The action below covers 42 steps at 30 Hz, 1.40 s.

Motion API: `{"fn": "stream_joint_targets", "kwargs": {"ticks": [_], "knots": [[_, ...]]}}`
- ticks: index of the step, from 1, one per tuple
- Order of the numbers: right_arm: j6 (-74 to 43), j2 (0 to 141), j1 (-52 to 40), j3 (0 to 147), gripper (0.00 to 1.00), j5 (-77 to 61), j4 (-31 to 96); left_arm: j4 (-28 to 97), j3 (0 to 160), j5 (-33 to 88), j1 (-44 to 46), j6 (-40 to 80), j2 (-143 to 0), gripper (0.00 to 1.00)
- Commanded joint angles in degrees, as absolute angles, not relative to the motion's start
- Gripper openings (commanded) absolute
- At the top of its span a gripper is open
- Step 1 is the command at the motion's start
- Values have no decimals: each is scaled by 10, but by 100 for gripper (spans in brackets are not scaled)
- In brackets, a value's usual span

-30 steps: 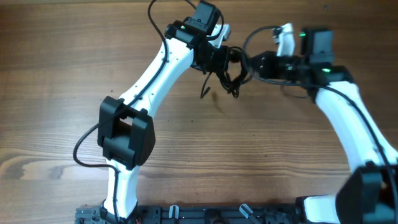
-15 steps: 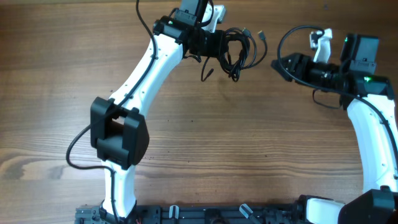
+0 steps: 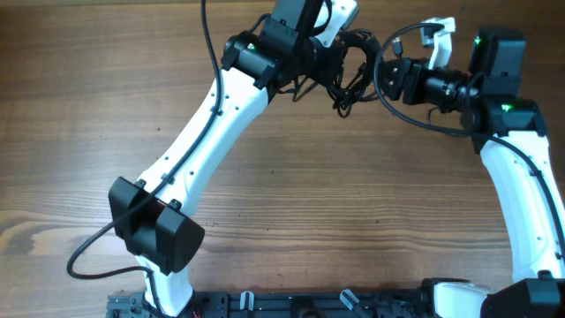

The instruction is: Untangle cables

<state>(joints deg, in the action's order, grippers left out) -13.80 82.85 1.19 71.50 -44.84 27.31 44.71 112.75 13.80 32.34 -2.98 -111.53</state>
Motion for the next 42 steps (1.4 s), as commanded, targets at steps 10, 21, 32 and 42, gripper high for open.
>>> {"fn": "stream_joint_targets", "kwargs": {"ticks": [10,21,32,42], "knots": [[-176,837,12,725,7,-285,351,443,1131,78,319,57,-1064,4],[-210,823,11,729,57,-274,298,474,1131,78,319,100,-1067,4],[-78,807,-2,728,54,-485,194,491,1131,59,319,175,-1067,4],[-46,812,-43,727,34,-429,194,535,1131,92,320,199,-1067,4]]}}
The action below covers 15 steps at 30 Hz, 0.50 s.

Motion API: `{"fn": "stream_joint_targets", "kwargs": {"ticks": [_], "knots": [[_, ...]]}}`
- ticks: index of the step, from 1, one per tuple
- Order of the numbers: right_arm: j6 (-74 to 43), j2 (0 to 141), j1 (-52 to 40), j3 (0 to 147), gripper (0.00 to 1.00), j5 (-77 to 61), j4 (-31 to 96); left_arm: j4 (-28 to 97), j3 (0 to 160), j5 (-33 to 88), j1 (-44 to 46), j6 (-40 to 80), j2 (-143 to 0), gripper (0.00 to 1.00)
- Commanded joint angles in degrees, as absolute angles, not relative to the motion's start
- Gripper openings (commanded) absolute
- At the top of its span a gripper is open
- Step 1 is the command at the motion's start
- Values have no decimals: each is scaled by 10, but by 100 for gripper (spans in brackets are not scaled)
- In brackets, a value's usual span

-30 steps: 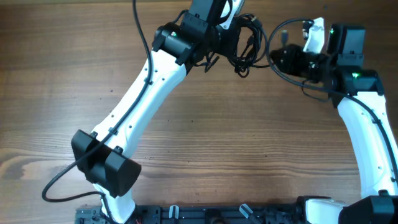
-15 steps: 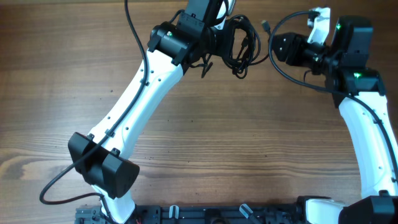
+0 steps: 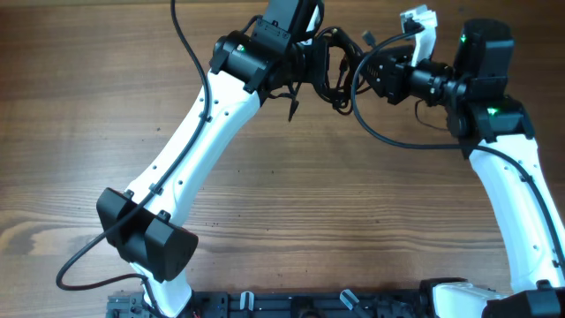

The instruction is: Untangle cables

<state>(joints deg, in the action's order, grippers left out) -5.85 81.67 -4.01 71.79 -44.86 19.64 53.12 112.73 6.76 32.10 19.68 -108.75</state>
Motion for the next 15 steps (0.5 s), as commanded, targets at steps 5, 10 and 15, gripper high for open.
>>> {"fn": "stream_joint_targets", "kwargs": {"ticks": [5,10,15], "knots": [[-45,827,-43,727,33,-451,202,537,1131,96,320,198,-1067,4],[-40,832,-47,727,33,-451,202,536,1131,109,320,198,-1067,4],[-29,853,-50,727,34,-448,203,536,1131,122,320,198,-1067,4]]}}
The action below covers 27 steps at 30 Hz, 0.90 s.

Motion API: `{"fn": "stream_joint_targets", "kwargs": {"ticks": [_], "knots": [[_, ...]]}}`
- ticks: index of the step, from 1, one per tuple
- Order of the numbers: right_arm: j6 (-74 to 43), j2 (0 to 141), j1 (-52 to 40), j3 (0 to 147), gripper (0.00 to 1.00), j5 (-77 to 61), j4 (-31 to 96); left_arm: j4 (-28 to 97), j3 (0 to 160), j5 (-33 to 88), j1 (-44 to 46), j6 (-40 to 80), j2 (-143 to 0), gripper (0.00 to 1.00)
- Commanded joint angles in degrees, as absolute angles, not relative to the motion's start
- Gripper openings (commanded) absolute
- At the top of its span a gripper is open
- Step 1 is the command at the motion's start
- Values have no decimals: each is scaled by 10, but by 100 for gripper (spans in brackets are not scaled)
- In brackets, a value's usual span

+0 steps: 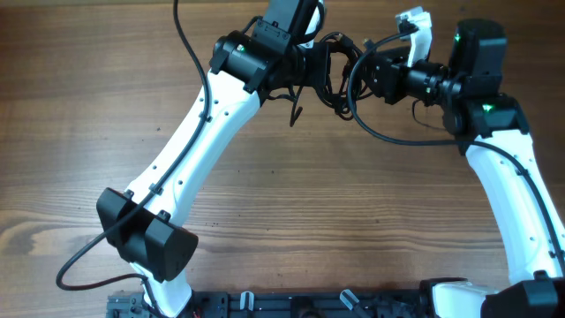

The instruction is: Untangle cables

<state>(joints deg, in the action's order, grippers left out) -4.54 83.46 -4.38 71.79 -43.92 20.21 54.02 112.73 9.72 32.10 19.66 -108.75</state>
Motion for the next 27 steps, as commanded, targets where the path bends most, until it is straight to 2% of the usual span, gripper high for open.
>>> {"fn": "stream_joint_targets", "kwargs": {"ticks": [1,6,7,10,13,14,15,16,17,21,22,24,27], "knots": [[-30,862,-51,727,34,-440,203,537,1131,124,320,198,-1067,4],[-30,887,-53,727,34,-439,202,537,1131,137,320,198,-1067,4],[-30,888,-53,727,31,-439,202,537,1131,137,320,198,-1067,4],[-32,888,-53,727,6,-439,202,537,1131,136,320,198,-1067,4],[-41,880,-53,727,4,-440,214,536,1131,112,320,200,-1067,4],[-40,873,-53,727,7,-440,218,534,1131,113,320,200,-1067,4],[-37,871,-53,727,27,-440,218,533,1131,113,320,200,-1067,4],[-32,872,-53,727,41,-439,219,532,1131,113,320,200,-1067,4],[-31,876,-53,726,41,-439,222,532,1131,113,320,200,-1067,4],[-31,899,-54,726,15,-442,235,533,1131,124,320,202,-1067,4],[-32,896,-54,727,5,-442,229,533,1131,124,320,202,-1067,4],[-51,887,-52,728,4,-452,217,533,1131,123,320,202,-1067,4],[-36,863,-38,728,4,-568,211,533,1130,90,320,222,-1068,4]]}}
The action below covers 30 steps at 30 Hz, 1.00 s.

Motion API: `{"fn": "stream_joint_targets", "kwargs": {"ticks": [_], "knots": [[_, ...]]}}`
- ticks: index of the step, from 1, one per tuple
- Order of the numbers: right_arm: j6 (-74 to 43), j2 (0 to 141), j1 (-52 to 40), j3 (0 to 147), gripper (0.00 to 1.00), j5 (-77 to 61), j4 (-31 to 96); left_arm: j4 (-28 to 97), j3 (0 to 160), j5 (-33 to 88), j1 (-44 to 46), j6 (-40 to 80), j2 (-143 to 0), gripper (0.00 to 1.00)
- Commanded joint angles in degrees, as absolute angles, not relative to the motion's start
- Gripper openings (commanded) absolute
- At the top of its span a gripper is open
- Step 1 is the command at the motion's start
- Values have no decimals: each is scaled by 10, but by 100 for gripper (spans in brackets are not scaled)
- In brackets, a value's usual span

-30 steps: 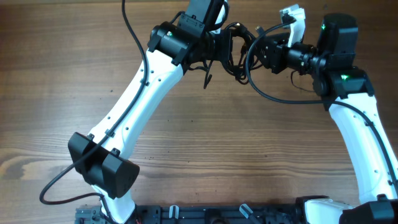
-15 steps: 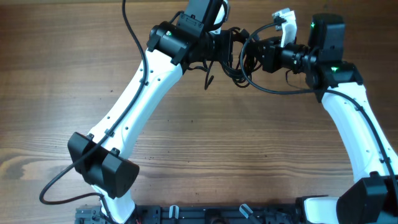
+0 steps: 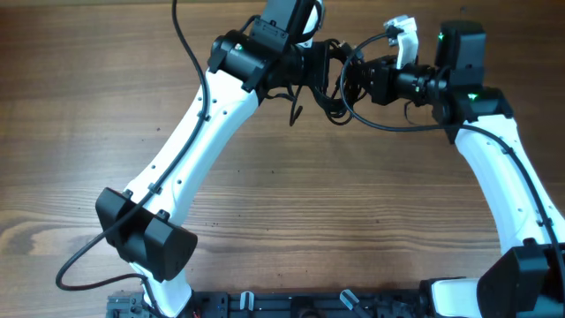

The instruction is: Untangle cables

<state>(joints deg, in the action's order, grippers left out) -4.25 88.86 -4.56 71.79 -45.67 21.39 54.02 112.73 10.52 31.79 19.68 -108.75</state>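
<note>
A black cable tangle (image 3: 334,87) hangs above the table at the top centre of the overhead view, between my two grippers. My left gripper (image 3: 320,64) reaches in from the left and looks shut on the tangle's left side. The right gripper (image 3: 355,78) comes in from the right, close against the tangle, and looks shut on a strand. From there a black loop (image 3: 388,126) sags down and right, under the right wrist. A white plug (image 3: 403,26) sticks up above the right wrist. One loose cable end (image 3: 295,113) dangles under the left gripper. The fingertips are dark and blend with the cables.
The wooden table (image 3: 353,221) lies below the arms. The left arm's own black supply cable (image 3: 181,35) runs up past the top edge, and another loop (image 3: 79,265) lies by its base. A black rail (image 3: 309,305) lines the front edge.
The right gripper and wrist have moved a little to the left, closer to the left gripper, and the sagging loop is narrower. The left arm is where it was.
Both grippers first held the tangle further right at the top, with a gap between them. Then both had moved left and the left arm's base link had turned. After that the right gripper stood closer to the left one each time.
</note>
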Motion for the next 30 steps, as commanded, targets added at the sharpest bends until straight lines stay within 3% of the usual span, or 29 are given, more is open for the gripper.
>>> {"fn": "stream_joint_targets", "kwargs": {"ticks": [1,6,8,12,14,16,18,21,22,23,24,30], "knots": [[-29,857,-30,728,4,-609,216,534,1131,61,320,245,-1068,4],[0,847,60,728,4,-875,242,535,1130,14,320,277,-1068,4],[-24,848,90,728,4,-894,236,537,1131,14,320,277,-1068,4],[-127,848,96,726,4,-575,300,520,1131,51,320,261,-1068,4],[-161,848,73,726,4,-428,333,482,1131,125,320,214,-1067,4],[-192,849,40,726,4,-333,346,420,1131,273,320,132,-1063,4],[-196,849,33,726,6,-315,347,391,1131,328,319,117,-1060,4],[-169,848,51,737,23,-381,341,383,1131,337,308,114,-1049,4],[-145,848,60,744,34,-418,340,383,1131,347,300,107,-1044,4],[-141,848,72,752,53,-442,338,381,1131,347,290,107,-1040,4],[-140,847,79,754,63,-451,335,380,1131,347,275,107,-1034,4],[-116,817,88,755,68,-596,277,379,1131,353,246,107,-1031,4]]}}
